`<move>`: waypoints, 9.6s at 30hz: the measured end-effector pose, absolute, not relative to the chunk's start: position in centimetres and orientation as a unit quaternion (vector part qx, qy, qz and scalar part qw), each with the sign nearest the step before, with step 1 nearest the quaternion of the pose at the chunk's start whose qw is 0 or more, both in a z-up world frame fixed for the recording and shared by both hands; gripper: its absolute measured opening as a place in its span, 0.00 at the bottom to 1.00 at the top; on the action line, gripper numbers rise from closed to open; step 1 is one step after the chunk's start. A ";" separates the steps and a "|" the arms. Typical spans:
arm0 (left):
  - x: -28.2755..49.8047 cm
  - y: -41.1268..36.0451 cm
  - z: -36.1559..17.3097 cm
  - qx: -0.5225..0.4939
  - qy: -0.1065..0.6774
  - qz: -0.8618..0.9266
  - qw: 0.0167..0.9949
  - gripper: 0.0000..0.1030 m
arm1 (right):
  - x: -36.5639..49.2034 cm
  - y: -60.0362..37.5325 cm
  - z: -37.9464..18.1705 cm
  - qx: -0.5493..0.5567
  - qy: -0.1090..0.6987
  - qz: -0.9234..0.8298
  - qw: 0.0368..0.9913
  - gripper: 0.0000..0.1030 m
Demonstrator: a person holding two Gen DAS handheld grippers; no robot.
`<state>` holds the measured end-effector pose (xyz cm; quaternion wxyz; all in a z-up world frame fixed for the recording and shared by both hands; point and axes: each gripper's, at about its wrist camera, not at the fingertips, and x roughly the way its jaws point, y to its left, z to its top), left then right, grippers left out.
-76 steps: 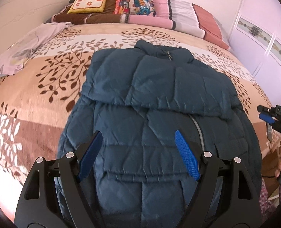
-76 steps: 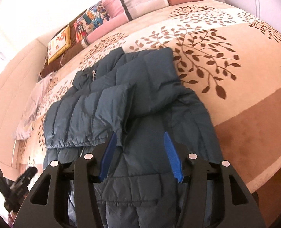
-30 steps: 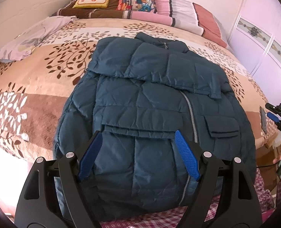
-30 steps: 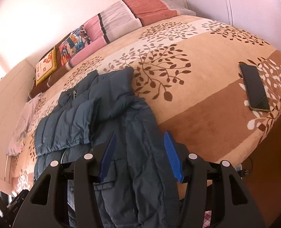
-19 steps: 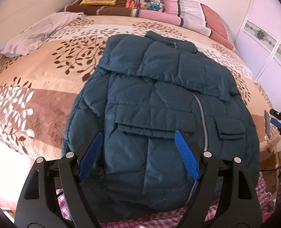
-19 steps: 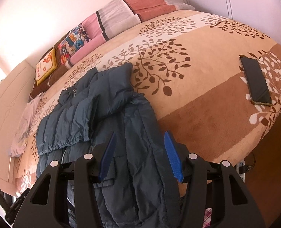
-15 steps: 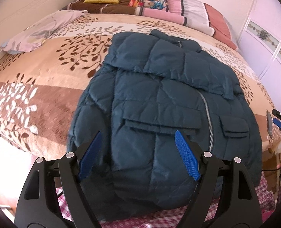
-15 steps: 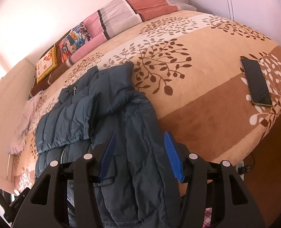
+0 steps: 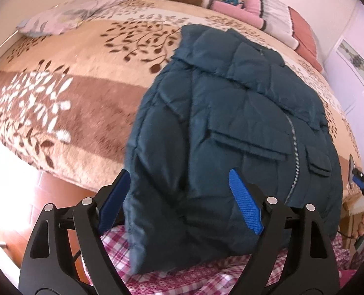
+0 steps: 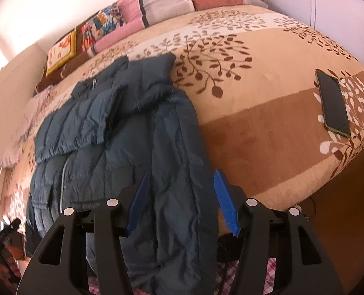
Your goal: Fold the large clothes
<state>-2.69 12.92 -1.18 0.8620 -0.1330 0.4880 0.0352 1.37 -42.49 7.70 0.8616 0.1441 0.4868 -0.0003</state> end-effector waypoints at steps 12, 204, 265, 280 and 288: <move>-5.1 13.8 -3.4 -0.085 0.530 0.037 0.843 0.79 | -1.3 -41.4 3.9 0.033 0.609 0.080 0.789 0.60; 3.1 9.9 0.6 -0.171 0.444 0.040 0.879 0.70 | 9.1 -42.7 4.2 0.102 0.503 -0.045 0.857 0.62; 4.5 10.1 2.9 -0.150 0.437 0.050 0.885 0.71 | 12.1 -40.3 6.2 0.092 0.474 0.029 0.875 0.60; 4.2 11.3 0.4 -0.253 0.450 0.040 0.855 0.80 | 20.6 -27.9 8.6 0.067 0.485 0.198 0.849 0.28; 6.0 12.4 -2.6 -0.328 0.466 0.034 0.821 0.85 | 29.1 -22.3 5.4 0.046 0.535 0.193 0.821 0.22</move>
